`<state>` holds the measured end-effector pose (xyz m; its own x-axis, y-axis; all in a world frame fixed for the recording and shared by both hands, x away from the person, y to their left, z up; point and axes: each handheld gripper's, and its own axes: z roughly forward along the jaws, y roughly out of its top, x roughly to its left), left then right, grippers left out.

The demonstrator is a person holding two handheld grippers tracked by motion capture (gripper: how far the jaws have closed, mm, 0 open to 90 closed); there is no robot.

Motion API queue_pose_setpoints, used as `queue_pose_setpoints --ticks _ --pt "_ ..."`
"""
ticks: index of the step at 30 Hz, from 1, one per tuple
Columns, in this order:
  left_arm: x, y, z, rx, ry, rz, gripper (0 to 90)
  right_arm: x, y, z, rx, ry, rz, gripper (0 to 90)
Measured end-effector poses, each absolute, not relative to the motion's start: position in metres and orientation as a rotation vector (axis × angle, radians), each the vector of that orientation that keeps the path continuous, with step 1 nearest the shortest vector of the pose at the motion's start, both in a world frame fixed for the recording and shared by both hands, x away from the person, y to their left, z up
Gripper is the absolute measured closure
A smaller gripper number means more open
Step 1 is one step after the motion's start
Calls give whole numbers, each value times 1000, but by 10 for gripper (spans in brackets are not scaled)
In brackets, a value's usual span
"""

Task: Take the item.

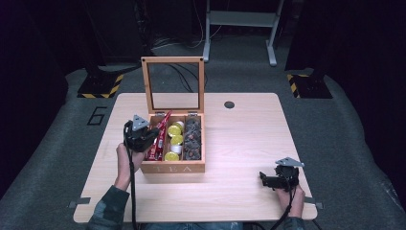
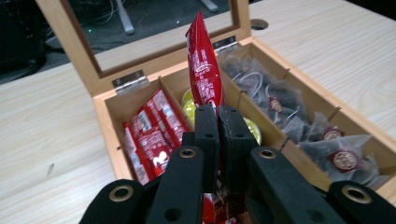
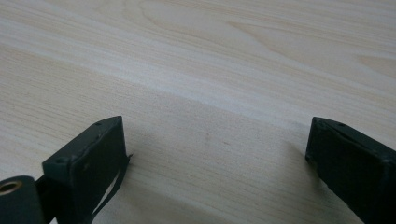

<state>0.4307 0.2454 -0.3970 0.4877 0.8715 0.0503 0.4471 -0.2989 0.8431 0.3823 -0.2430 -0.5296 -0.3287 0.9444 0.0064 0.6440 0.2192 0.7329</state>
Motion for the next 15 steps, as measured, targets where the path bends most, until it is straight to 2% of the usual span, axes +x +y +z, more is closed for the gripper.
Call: queue_pose_setpoints --ticks 15 --pt "429 215 -394 1941 1008 645 865 382 -243 -530 1459 2057 898 47"
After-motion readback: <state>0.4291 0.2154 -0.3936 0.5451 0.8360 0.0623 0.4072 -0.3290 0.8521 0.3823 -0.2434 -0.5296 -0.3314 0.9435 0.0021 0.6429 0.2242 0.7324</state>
